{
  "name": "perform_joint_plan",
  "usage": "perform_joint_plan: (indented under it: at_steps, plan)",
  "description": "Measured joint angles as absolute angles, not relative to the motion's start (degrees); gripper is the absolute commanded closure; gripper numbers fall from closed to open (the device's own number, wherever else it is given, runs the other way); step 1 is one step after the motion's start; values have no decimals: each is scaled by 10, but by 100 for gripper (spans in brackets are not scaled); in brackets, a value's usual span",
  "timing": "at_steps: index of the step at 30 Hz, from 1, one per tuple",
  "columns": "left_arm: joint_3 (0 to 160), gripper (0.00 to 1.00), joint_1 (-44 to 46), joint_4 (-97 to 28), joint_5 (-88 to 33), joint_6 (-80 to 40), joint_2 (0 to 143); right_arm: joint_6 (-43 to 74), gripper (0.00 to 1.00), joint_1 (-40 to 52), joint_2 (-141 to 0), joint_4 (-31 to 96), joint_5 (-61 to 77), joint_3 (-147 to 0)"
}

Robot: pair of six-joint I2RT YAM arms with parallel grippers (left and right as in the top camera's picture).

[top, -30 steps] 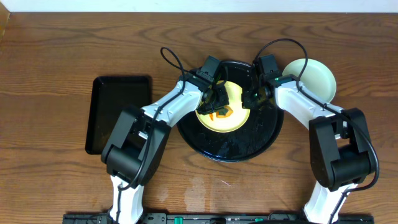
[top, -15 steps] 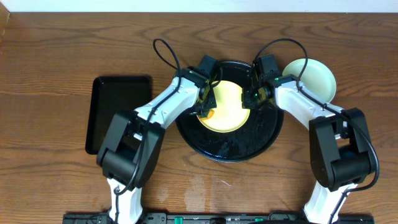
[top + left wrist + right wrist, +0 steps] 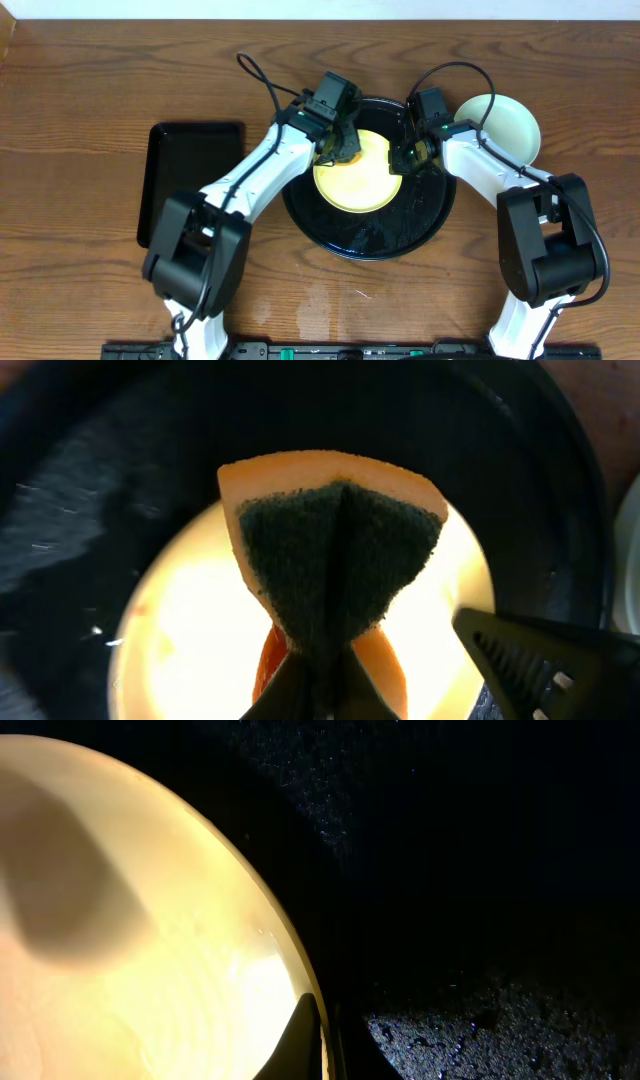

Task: Clean dirty plates on tray and stack at the side
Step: 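Scrub the sauce on the yellow plate with the sponge, left gripper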

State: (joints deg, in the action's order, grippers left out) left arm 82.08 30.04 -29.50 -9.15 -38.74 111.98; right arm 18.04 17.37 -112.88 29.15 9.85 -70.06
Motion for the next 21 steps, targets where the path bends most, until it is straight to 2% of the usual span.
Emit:
perform_joint_plan:
  at_steps: [10,16,21]
  plan:
    - [823,93,313,-347,-92,-365,1183,180,99,174,-1129,292,98,-701]
    - [829,93,310,-442,-6,-346,1175,180,99,174,-1129,293,97,-701]
    - [836,93,314,-450,62,-342,1169,185,99,177,-1129,303,101,-702]
